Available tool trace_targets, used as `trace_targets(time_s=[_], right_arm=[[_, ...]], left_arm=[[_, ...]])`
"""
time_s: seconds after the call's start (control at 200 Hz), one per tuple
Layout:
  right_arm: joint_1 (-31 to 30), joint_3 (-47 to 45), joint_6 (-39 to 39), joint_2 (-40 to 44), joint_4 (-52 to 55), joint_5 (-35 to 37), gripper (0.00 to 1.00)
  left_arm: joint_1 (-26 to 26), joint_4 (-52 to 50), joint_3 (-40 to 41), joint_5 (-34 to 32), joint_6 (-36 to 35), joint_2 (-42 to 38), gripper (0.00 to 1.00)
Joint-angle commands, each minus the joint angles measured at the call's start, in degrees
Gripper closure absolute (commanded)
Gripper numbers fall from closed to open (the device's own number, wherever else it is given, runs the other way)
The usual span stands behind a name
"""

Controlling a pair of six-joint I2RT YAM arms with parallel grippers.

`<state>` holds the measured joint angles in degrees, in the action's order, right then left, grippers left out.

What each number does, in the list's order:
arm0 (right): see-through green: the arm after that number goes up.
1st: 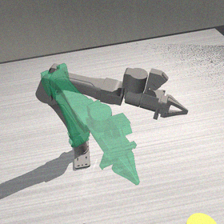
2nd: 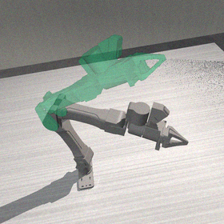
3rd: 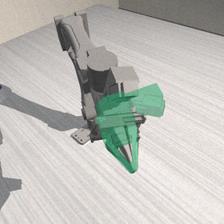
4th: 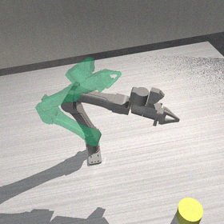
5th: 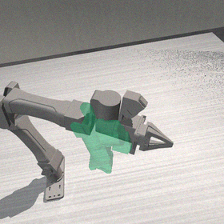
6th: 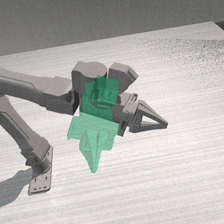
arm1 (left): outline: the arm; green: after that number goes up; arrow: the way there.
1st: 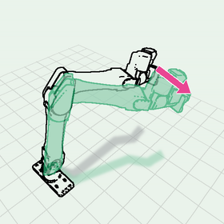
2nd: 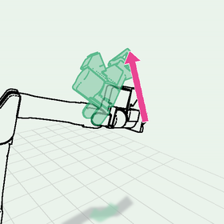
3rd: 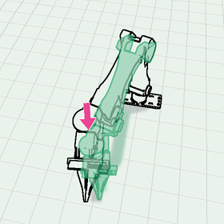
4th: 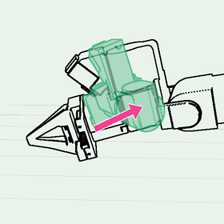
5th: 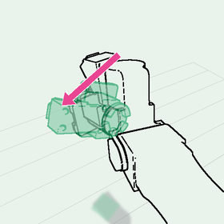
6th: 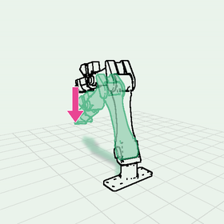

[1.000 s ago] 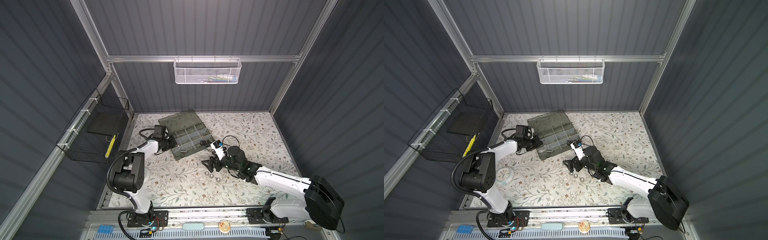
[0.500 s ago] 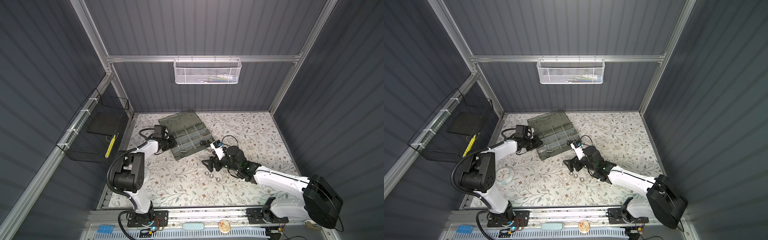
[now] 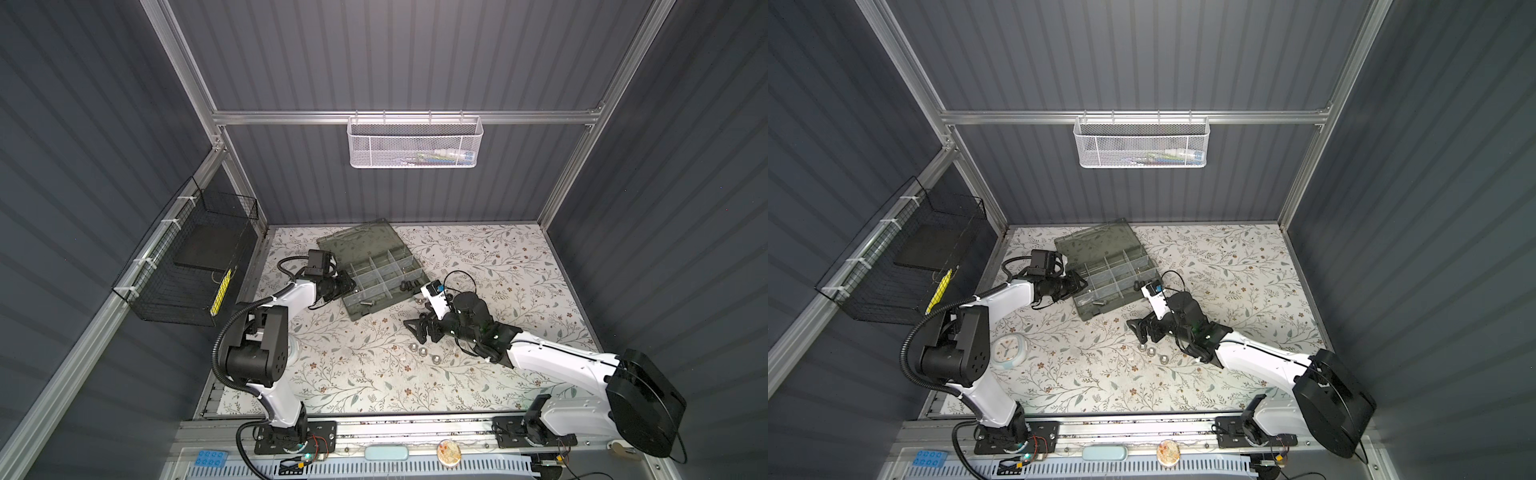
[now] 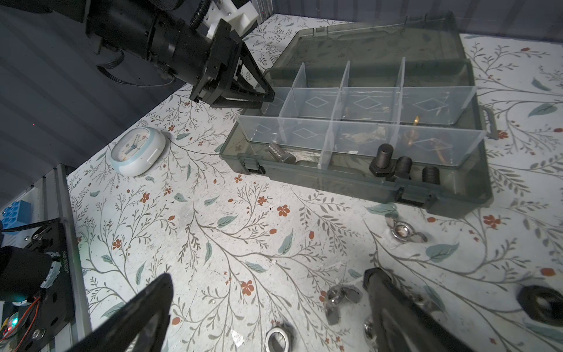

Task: Sort the screws and nuts into containers
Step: Place the nut into the container.

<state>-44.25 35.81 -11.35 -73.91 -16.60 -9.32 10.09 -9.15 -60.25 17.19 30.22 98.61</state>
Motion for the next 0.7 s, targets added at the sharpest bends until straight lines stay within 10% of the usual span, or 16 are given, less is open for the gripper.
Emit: trace_targets(time_s=[0.0, 0.43, 0.695], right_arm=[[-0.1, 1.2, 0.1, 0.8, 0.2, 1.3, 0.01], [1.5, -0.4, -1.5, 2.7, -1.2, 2.5, 0.01], [6.3, -3.8, -4.7, 7.3, -3.2, 3.9, 0.01]], left_arm=[[0.2, -1.6, -0.5, 0.4, -0.7, -3.3, 0.6], [5.5, -6.0, -3.9, -3.7, -3.0, -9.2, 0.49], [15.5, -9.2, -8.0, -12.2, -9.5, -13.3, 0.23]])
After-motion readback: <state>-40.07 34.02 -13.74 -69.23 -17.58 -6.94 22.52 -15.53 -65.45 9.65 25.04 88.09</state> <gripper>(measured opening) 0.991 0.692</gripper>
